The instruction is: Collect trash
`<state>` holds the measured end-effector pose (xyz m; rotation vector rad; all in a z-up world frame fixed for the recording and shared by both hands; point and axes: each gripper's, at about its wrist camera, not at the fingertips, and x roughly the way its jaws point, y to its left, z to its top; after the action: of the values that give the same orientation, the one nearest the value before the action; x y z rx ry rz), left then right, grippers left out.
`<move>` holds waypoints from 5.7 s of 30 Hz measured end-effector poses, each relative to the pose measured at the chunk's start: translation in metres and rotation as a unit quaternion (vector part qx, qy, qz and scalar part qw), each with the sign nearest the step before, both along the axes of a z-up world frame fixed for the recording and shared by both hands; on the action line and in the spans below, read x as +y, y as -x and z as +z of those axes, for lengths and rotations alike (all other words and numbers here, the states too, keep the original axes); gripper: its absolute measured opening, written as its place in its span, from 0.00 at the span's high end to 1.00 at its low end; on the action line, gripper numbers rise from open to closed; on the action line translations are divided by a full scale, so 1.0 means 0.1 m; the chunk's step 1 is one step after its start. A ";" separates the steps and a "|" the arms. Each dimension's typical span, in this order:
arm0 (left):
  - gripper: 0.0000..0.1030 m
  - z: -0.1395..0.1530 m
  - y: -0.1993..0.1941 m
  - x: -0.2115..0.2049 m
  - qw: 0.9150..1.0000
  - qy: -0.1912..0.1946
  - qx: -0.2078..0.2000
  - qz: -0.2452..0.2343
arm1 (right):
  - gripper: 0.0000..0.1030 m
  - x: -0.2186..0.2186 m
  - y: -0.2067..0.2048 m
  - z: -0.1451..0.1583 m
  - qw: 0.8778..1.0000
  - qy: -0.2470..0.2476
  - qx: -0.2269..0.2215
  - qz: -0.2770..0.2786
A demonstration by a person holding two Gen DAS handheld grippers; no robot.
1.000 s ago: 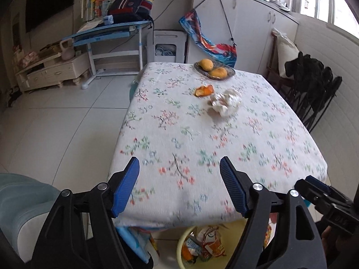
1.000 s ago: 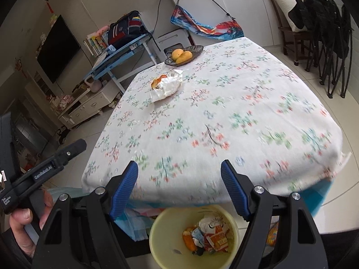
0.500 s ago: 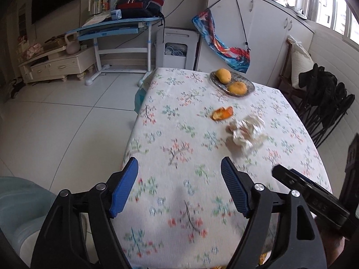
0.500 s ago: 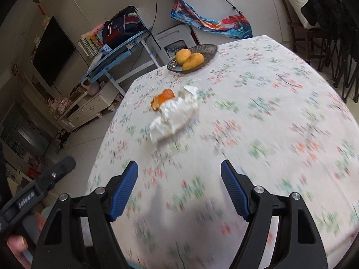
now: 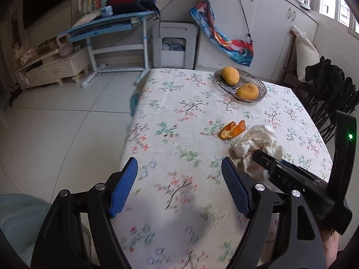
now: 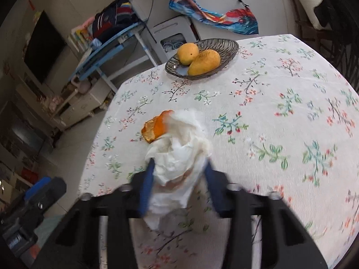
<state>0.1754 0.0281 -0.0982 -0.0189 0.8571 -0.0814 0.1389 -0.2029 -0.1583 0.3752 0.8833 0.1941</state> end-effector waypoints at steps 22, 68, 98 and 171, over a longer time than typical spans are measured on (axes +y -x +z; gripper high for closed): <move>0.30 -0.55 -0.95 -0.95 0.994 -0.050 0.031 -0.095 | 0.79 -0.90 0.28 0.04 0.998 -0.034 0.041 0.023; 0.84 0.09 1.18 -0.45 0.996 0.023 -0.022 -0.080 | 0.79 -0.68 1.54 0.52 0.995 -0.013 -0.091 0.033; 0.84 -0.05 2.14 -0.28 0.995 0.034 -0.018 -0.090 | 0.79 -0.46 2.39 0.25 0.996 0.002 -0.052 0.066; 0.61 -0.78 2.78 -0.83 0.975 -0.036 0.117 -0.185 | 0.31 -0.72 2.62 0.25 0.997 0.004 -0.063 -0.041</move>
<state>-0.1029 -0.0553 -0.1759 0.2025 1.0924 -0.4039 -0.1234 -0.2747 -0.1334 0.3869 0.7429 0.1368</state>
